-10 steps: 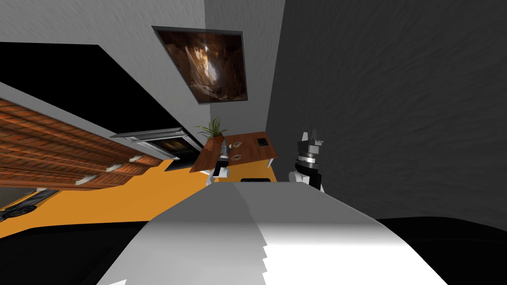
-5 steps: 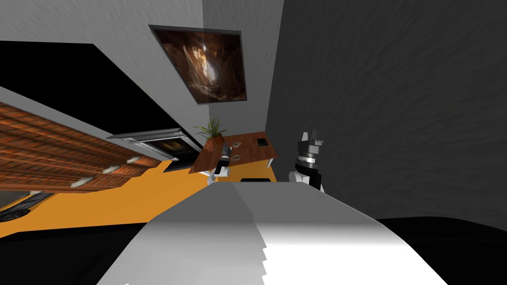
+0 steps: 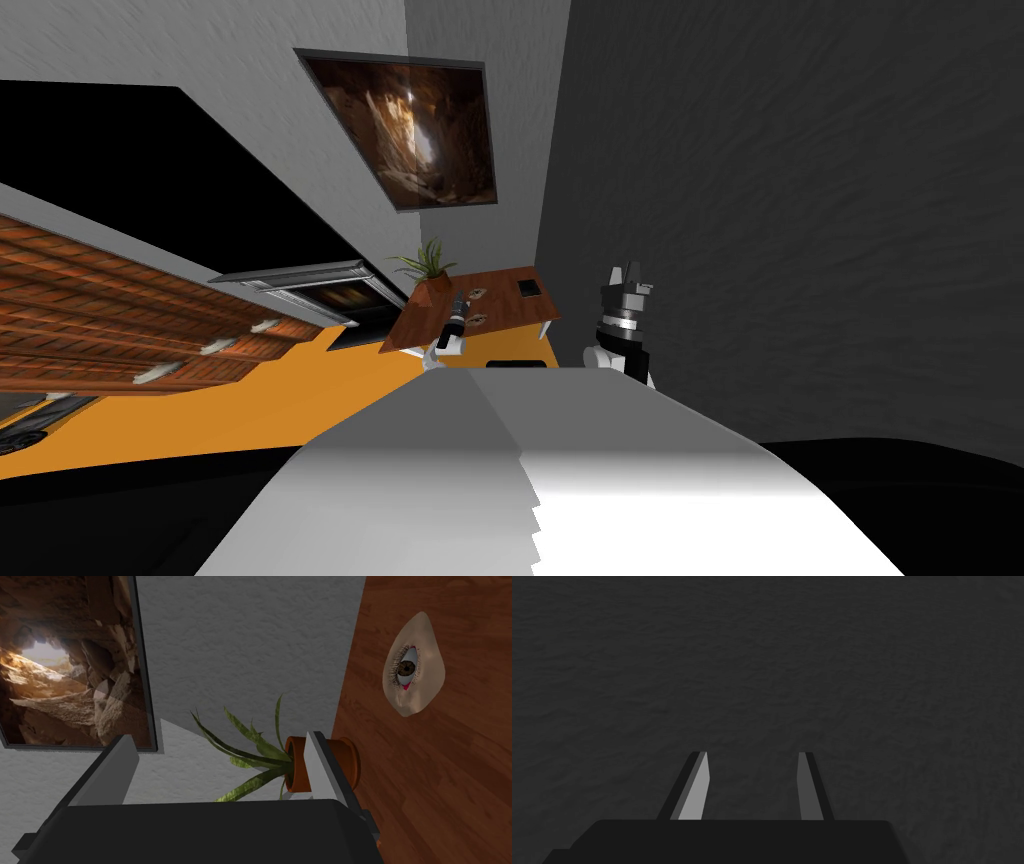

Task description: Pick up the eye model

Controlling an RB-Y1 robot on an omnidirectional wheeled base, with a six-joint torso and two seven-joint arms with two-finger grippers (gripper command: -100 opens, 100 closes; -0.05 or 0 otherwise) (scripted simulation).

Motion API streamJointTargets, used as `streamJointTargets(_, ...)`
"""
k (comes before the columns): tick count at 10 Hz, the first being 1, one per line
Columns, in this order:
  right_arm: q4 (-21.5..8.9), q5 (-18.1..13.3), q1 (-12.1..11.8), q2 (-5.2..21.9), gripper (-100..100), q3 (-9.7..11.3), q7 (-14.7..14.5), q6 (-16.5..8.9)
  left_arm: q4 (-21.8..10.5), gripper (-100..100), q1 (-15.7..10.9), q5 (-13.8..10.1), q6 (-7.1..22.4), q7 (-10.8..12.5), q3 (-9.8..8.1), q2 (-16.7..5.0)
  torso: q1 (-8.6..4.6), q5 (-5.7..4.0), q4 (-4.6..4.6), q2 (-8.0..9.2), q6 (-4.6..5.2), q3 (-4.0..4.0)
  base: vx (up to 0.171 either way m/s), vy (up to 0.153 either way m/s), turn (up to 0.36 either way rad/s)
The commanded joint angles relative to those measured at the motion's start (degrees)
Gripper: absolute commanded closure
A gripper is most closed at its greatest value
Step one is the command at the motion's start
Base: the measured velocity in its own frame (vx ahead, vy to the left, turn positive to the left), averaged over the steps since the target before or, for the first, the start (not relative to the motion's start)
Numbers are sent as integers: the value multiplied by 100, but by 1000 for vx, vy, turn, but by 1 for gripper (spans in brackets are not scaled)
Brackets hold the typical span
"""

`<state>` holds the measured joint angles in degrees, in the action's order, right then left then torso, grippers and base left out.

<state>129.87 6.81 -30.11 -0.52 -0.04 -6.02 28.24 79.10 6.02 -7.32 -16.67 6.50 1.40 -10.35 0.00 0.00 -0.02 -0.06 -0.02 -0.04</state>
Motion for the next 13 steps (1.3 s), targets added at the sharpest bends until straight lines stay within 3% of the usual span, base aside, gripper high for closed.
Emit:
streamJointTargets(1,0,0,0,0,0,0,0,0,-159,-100,-7,-3,6,5,0,-11,0,0,0,0,0,0,5,-1,2)
streamJointTargets(4,0,0,0,0,0,0,0,0,-768,-100,-325,-18,294,20,-71,-5,0,0,1,1,1,1,11,0,-26)
streamJointTargets(6,0,0,0,0,0,0,0,0,-919,-100,-325,-18,294,20,-71,-5,1,0,0,1,-1,1,10,1,-5)
streamJointTargets(13,0,0,0,0,0,0,0,0,-2144,-100,-901,-41,854,53,-234,83,1,0,0,-1,0,0,15,2,-22)
